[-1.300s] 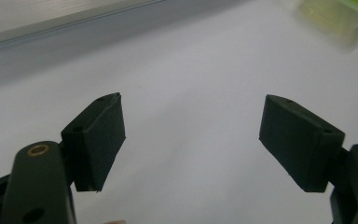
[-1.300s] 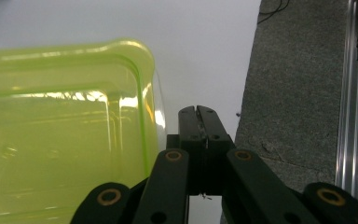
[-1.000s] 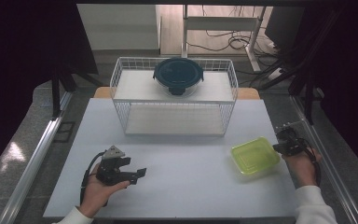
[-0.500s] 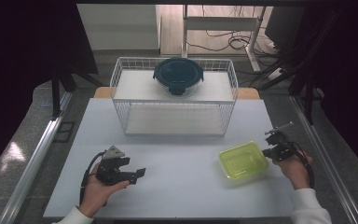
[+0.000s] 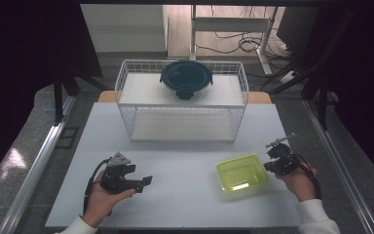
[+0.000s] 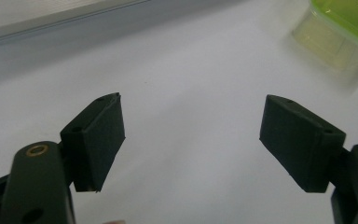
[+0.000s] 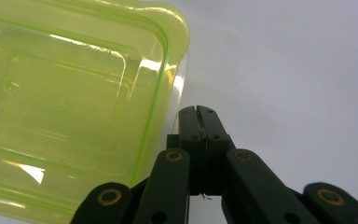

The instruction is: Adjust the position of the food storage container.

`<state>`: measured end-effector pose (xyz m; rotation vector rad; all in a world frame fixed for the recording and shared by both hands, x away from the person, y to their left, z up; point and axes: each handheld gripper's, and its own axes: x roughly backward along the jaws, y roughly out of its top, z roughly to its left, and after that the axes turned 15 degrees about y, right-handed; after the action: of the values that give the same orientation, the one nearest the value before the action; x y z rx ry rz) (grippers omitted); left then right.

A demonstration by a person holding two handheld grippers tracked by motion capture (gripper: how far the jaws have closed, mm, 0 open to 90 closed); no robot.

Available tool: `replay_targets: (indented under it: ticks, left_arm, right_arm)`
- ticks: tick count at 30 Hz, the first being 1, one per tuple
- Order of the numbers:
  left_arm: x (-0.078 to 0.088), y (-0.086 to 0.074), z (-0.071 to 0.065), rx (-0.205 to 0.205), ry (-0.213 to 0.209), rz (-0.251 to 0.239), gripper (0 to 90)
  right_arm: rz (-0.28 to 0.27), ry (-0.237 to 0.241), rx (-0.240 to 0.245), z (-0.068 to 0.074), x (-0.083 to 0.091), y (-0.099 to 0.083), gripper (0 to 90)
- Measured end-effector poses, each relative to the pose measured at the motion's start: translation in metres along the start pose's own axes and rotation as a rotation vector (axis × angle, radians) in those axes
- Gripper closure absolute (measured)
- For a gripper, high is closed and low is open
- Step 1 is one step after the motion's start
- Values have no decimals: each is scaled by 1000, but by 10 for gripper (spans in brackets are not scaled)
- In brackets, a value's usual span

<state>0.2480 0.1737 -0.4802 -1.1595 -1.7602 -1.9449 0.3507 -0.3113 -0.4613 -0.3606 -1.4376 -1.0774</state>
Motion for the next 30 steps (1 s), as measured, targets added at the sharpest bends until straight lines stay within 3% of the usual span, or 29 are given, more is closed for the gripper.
replay_targets:
  ticks: [9, 15, 30]
  left_arm:
    - [1, 0, 0, 0, 0, -2, 214]
    - [1, 0, 0, 0, 1, -4, 214]
    - [1, 1, 0, 4, -4, -6, 214]
  right_arm:
    - [21, 37, 23, 20, -8, -1, 888]
    - [41, 79, 63, 40, -13, 2, 887]
    - [59, 127, 117, 64, -21, 8, 887]
